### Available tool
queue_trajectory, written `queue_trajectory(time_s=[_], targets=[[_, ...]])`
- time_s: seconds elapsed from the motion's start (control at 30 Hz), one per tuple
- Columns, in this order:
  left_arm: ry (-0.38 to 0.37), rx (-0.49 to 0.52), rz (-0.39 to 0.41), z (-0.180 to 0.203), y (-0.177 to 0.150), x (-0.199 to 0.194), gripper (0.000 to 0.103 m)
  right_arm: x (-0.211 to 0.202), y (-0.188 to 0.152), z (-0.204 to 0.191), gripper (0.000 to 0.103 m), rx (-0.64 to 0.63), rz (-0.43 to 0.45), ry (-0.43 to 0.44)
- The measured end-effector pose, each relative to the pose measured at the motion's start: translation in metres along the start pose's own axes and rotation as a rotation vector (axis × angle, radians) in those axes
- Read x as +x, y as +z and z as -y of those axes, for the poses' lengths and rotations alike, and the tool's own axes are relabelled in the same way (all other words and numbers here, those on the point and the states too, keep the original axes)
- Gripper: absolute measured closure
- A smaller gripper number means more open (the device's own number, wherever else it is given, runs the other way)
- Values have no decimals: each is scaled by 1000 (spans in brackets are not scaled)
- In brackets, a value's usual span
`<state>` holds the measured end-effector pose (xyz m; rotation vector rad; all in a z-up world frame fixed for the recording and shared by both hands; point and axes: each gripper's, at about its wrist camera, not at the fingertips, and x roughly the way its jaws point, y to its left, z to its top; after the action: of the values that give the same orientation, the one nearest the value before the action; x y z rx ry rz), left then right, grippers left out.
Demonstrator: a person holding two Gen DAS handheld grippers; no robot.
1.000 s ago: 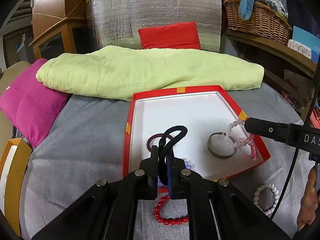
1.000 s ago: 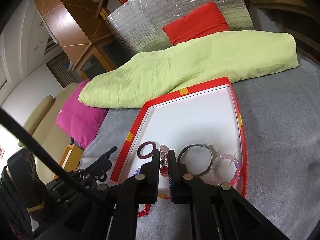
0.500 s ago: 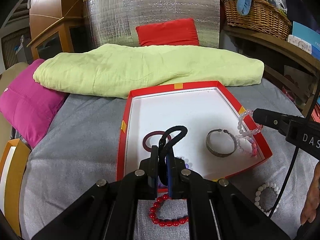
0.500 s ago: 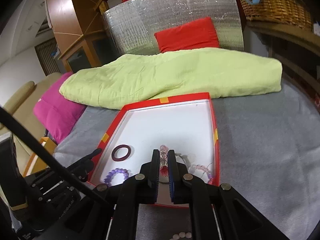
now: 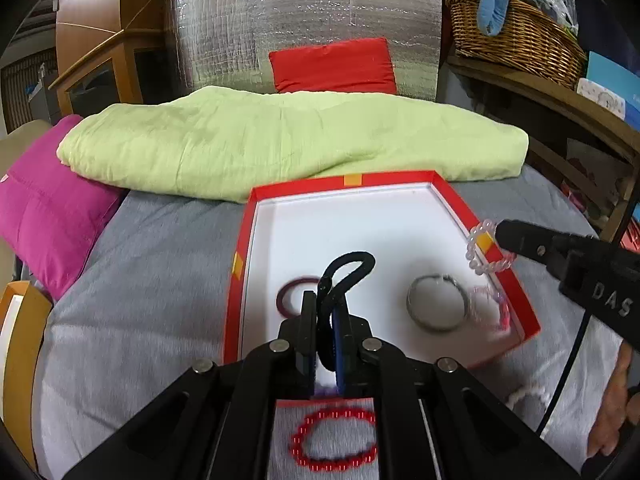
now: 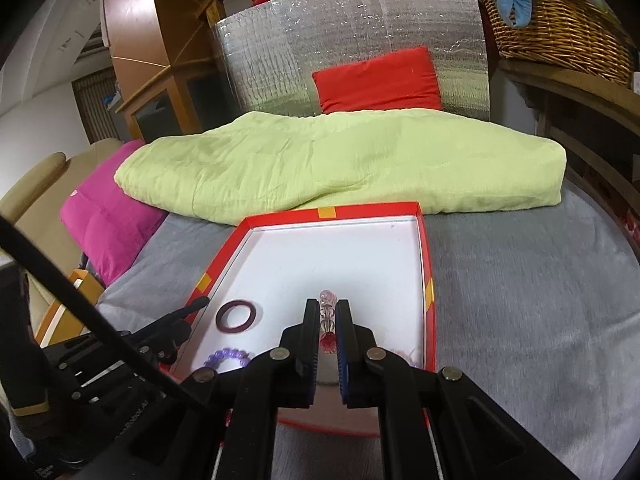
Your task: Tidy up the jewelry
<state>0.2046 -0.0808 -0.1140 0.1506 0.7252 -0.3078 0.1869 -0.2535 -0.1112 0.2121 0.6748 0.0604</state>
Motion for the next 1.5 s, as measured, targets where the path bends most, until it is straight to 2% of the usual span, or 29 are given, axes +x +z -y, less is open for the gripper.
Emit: queue_trajectory(time_s=[0.23, 0.33, 0.47, 0.63, 0.67, 0.7, 0.73, 0.8, 0.97, 1.1, 1.2, 1.27, 1.37, 1.5], targets=[[-36, -24, 0, -10, 47, 28, 96, 36, 22, 28, 95, 143, -44, 90], [-57, -22, -13, -12, 55, 45, 96, 56, 26, 41, 95, 217, -69, 133], [-104, -42, -107, -14, 53, 81, 96, 81, 26, 47, 95, 257, -104, 142], [-102, -6, -183, -7, 47, 106, 94, 99, 22, 54, 91, 288, -129, 100], [-101, -5, -195, -7, 45, 108, 93, 100, 21, 56, 91, 290, -134, 95], [-98, -6, -207, -8, 44, 110, 85, 100, 20, 57, 88, 295, -136, 89], [-94, -9, -215, -10, 43, 111, 71, 99, 20, 59, 82, 305, -138, 83], [-75, -27, -201, -17, 42, 104, 57, 92, 19, 62, 65, 317, -124, 75], [-26, -43, -151, -26, 41, 73, 53, 62, 17, 62, 62, 275, -93, 40], [46, -8, -86, -21, 36, 34, 33, 31, 12, 50, 60, 190, -90, -6], [75, 3, -43, -22, 28, 7, 32, 3, 8, 41, 46, 145, -64, -20], [115, 0, -24, -23, 19, -9, 28, -14, 2, 35, 42, 99, -49, -31], [152, -9, -7, -25, 5, -29, 26, -39, -17, 30, 42, 33, -53, -55], [171, -7, -6, -25, -21, -55, 26, -60, -45, 35, 41, 22, -103, -45]])
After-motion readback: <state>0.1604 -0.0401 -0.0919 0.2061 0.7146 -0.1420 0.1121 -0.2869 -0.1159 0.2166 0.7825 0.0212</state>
